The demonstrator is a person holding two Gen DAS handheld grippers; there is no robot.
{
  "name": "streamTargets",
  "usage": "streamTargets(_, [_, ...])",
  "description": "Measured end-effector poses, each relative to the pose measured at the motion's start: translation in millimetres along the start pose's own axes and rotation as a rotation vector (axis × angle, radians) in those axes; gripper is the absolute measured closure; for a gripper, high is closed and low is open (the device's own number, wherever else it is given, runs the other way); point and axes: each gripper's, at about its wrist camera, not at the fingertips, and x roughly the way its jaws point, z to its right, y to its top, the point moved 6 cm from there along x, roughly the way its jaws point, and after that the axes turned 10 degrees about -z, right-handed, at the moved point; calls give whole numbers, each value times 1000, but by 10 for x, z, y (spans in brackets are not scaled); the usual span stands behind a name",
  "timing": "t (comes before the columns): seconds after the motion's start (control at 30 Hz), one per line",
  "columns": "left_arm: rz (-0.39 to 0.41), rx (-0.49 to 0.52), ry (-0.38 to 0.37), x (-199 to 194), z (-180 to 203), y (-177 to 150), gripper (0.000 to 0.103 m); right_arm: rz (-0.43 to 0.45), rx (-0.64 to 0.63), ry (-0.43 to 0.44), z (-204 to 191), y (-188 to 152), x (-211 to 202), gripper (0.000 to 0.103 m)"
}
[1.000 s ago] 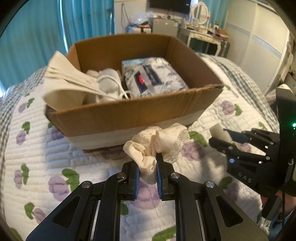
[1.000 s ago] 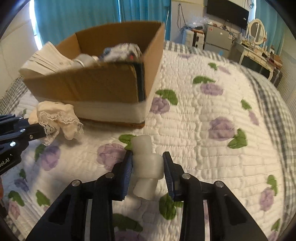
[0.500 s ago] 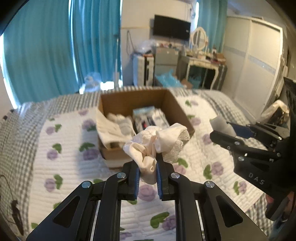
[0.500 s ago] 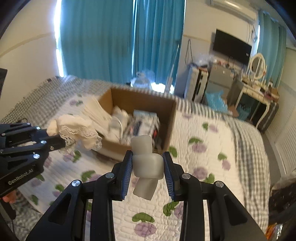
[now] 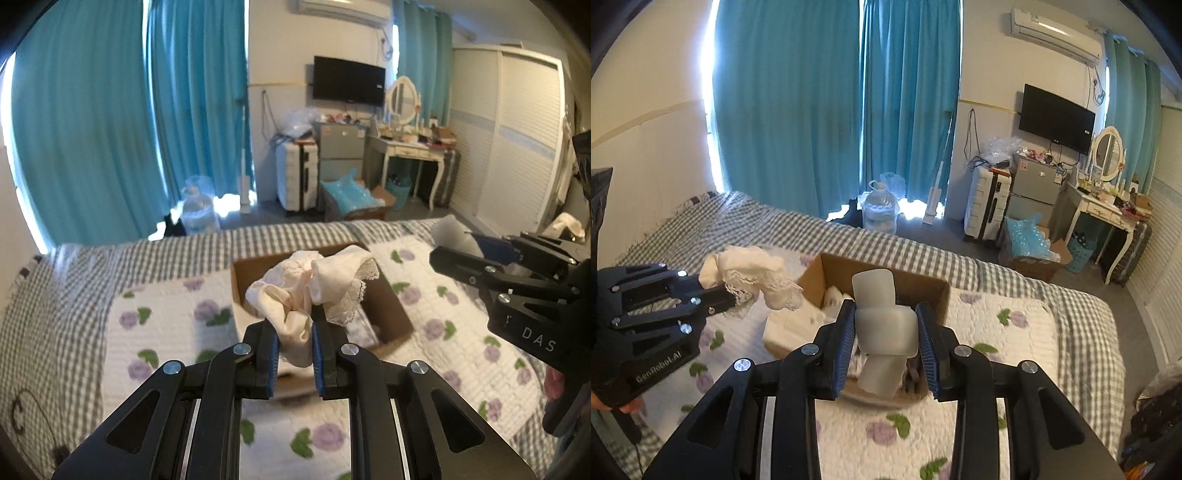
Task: Organize soft objects
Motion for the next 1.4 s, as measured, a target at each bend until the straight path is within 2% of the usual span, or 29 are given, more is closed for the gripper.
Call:
streamTargets(0.2, [-17, 15, 18, 474, -113, 238, 89, -37, 18, 26, 93, 251, 639, 70])
streamTargets(0.47, [-69, 5, 14, 1197, -215, 382, 88, -98, 22, 41, 157, 360, 1448, 69])
streamTargets(0.53, [-80, 9, 19, 1324, -222, 386, 82, -110, 38, 46, 186, 372, 1613, 69])
streamTargets(0.6, [-90, 20, 21, 1428, -215, 371, 81, -135, 58, 57, 201, 365, 1738, 67])
streamTargets(0.63, [-96, 30, 20, 1471, -204, 356, 81, -144, 63, 55, 211, 357, 1784, 64])
streamTargets(0.7, [-102, 51, 23, 1529, -183, 328, 79, -141, 77, 32, 249, 361, 1813, 39])
streamTargets(0.73, [-110, 62, 31, 1551, -173, 315, 68, -134, 84, 30, 254, 356, 1794, 36])
streamTargets(0.77, [-119, 69, 38, 1565, -163, 308, 62, -125, 94, 29, 269, 365, 1765, 34])
streamTargets(0.83, [-125, 75, 53, 1559, -155, 307, 41, -113, 114, 32, 305, 396, 1676, 33])
streamTargets(0.9, [-95, 81, 74, 1450, -134, 328, 34, -95, 123, 22, 324, 428, 1534, 32])
streamTargets(1.03, [-26, 91, 91, 1121, -85, 398, 32, -33, 138, -22, 399, 514, 1014, 29])
streamTargets(1.1, [-5, 84, 102, 900, -66, 448, 30, 9, 143, -39, 414, 573, 674, 23])
streamTargets(1.17, [33, 77, 117, 602, -42, 507, 26, 50, 138, -54, 409, 617, 340, 20])
streamTargets(1.23, [76, 73, 119, 312, -25, 549, 12, 99, 117, -74, 361, 652, -25, 16])
streamTargets(1.37, [191, 49, 130, -364, -10, 590, 9, 203, 86, -103, 224, 634, -750, 5])
streamTargets(1.4, [217, 45, 131, -537, 3, 587, 3, 231, 78, -101, 182, 602, -941, 0])
